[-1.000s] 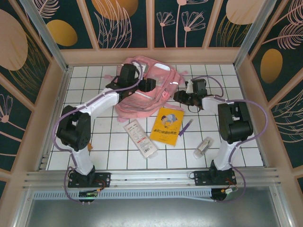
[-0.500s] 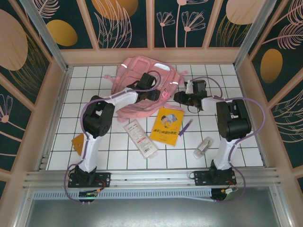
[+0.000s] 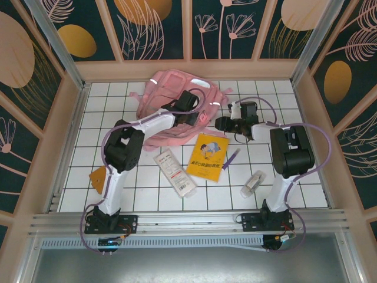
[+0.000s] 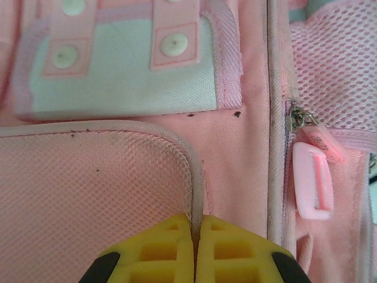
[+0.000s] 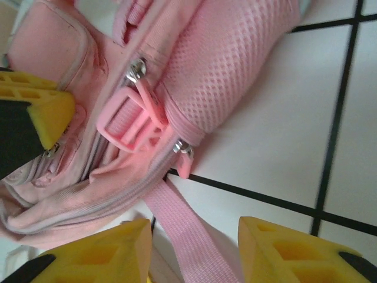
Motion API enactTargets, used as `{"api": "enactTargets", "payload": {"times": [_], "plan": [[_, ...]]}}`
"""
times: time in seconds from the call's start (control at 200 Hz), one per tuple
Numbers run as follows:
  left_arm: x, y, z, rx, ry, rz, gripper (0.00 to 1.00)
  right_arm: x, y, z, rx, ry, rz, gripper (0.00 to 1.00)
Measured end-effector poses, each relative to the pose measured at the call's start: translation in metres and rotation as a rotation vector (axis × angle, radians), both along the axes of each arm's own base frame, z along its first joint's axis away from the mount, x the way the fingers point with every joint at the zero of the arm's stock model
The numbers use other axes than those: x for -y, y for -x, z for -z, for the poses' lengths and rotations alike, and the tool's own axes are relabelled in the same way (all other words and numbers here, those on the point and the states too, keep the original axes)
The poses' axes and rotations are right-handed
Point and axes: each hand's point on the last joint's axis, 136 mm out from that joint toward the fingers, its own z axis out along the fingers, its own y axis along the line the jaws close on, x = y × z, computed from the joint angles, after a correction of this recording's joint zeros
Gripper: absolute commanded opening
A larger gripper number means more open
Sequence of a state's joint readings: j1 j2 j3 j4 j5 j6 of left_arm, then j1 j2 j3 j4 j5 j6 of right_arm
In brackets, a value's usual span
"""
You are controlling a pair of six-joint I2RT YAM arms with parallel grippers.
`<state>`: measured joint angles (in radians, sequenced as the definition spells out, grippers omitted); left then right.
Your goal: Pack books, pencil case, and school supplies into a backpack
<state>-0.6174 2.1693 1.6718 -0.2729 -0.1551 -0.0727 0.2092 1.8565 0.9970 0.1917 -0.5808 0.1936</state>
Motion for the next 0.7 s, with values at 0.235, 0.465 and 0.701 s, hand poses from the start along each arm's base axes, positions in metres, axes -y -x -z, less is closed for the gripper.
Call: {"api": "enactTargets", "payload": {"times": [0.235,0.465,0.701], "plan": [[-0.02,0.005,-0.068,0.113,-0.001,0.041,0.0,-0.027,-0.014,-0.009,0.011,-0.053,-0.123,0.45],[-0.017,0.003,-0.095,0.148,0.024,0.072,0.0,-0.051,0.003,0.01,-0.009,-0.089,-0.222,0.44],[-0.013,0.006,-0.099,0.138,0.021,0.109,0.0,-0.055,0.015,0.017,0.075,-0.071,-0.253,0.54]]}}
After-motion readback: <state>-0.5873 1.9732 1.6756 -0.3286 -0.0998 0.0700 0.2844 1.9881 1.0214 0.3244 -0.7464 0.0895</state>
